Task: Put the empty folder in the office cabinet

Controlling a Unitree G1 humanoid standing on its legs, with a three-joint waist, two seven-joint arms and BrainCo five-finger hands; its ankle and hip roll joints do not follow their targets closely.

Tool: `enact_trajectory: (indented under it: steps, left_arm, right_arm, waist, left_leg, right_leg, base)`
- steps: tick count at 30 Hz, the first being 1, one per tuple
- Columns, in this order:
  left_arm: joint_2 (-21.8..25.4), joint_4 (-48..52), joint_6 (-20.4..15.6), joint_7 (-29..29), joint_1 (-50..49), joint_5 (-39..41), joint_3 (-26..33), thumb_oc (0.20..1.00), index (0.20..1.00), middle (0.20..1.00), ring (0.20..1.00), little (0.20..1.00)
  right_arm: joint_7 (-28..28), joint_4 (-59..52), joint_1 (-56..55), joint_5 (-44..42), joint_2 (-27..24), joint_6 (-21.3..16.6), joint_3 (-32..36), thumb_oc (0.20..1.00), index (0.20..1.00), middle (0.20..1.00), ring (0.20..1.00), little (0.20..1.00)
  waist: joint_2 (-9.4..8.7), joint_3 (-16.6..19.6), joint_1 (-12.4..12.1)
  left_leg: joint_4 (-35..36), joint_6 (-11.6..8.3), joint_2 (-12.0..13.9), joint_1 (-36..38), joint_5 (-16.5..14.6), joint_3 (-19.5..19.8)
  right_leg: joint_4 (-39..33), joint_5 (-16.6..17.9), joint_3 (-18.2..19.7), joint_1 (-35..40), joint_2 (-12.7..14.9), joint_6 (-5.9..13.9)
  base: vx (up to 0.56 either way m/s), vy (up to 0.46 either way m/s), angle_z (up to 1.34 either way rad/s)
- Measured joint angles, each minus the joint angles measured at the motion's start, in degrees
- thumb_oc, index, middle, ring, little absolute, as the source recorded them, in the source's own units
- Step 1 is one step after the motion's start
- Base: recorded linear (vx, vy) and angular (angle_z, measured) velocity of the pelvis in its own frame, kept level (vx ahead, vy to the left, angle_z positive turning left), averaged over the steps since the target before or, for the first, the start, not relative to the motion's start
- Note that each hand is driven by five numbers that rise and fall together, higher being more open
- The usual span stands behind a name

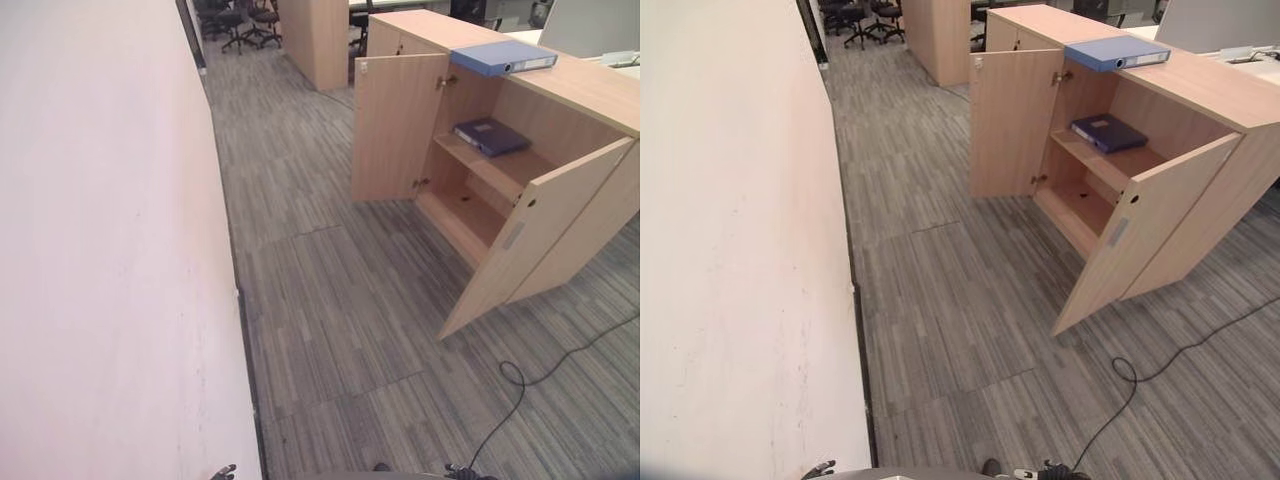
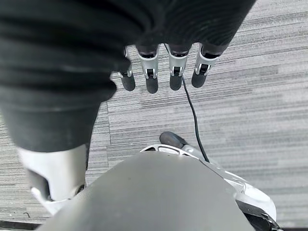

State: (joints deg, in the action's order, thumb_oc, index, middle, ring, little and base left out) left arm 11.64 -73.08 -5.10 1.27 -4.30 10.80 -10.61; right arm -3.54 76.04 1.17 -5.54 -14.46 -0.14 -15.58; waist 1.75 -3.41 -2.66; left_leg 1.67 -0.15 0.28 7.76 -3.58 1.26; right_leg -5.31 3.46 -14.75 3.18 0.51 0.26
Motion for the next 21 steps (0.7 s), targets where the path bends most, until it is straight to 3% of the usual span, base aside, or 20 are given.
enact_trajectory:
  steps: [3, 8, 14, 21]
  left_arm:
    - [-0.4, 0.6, 0.1, -1.6, -0.1, 4.7, 3.8, 1.000, 1.000, 1.000, 1.000, 1.000]
    - [-0.8, 2.4, -0.1, -3.4, -0.1, 13.1, 5.3, 1.000, 1.000, 1.000, 1.000, 1.000]
    - [0.0, 2.3, -0.7, -3.1, 0.3, 10.5, 1.3, 1.000, 1.000, 1.000, 1.000, 1.000]
    - [0.3, 1.1, -1.4, -2.9, 0.7, 3.6, 1.2, 1.000, 1.000, 1.000, 1.000, 1.000]
  right_arm:
    - [-0.2, -0.1, 0.0, 0.0, 0.0, 0.0, 0.1, 1.000, 1.000, 1.000, 1.000, 1.000]
    - [-0.3, -0.1, 0.1, -0.1, 0.1, 0.0, 0.1, 1.000, 1.000, 1.000, 1.000, 1.000]
    - [-0.3, -0.1, 0.1, 0.0, 0.1, 0.1, -0.4, 1.000, 1.000, 1.000, 1.000, 1.000]
    - [-0.3, -0.2, 0.4, 0.1, 0.1, 0.3, -0.4, 1.000, 1.000, 1.000, 1.000, 1.000]
  waist:
    - [-0.03, 0.0, 0.1]
    - [-0.39, -0.2, 0.0]
    - [-0.78, -0.4, 0.0]
    - [-0.65, -0.4, 0.4]
  left_leg:
    - [0.0, 0.00, 0.0, -0.2, 0.0, 0.0]
    - [0.0, 0.00, 0.0, 0.0, 0.0, 0.1]
    - [0.2, 0.00, 0.0, 0.7, 0.0, 0.1]
    - [0.3, 0.01, 0.0, 0.4, 0.0, -0.3]
  right_leg:
    - [0.0, 0.0, 0.0, 0.1, 0.0, 0.00]
    - [0.0, 0.0, -0.1, 0.4, 0.0, 0.00]
    - [0.0, 0.0, -0.1, 0.6, 0.0, 0.00]
    - [0.0, 0.0, 0.3, -0.1, 0.0, 0.01]
  base:
    - [0.00, 0.000, 0.00]
    - [0.00, 0.000, 0.00]
    - [0.00, 0.000, 0.00]
    - [0.00, -0.002, -0.01]
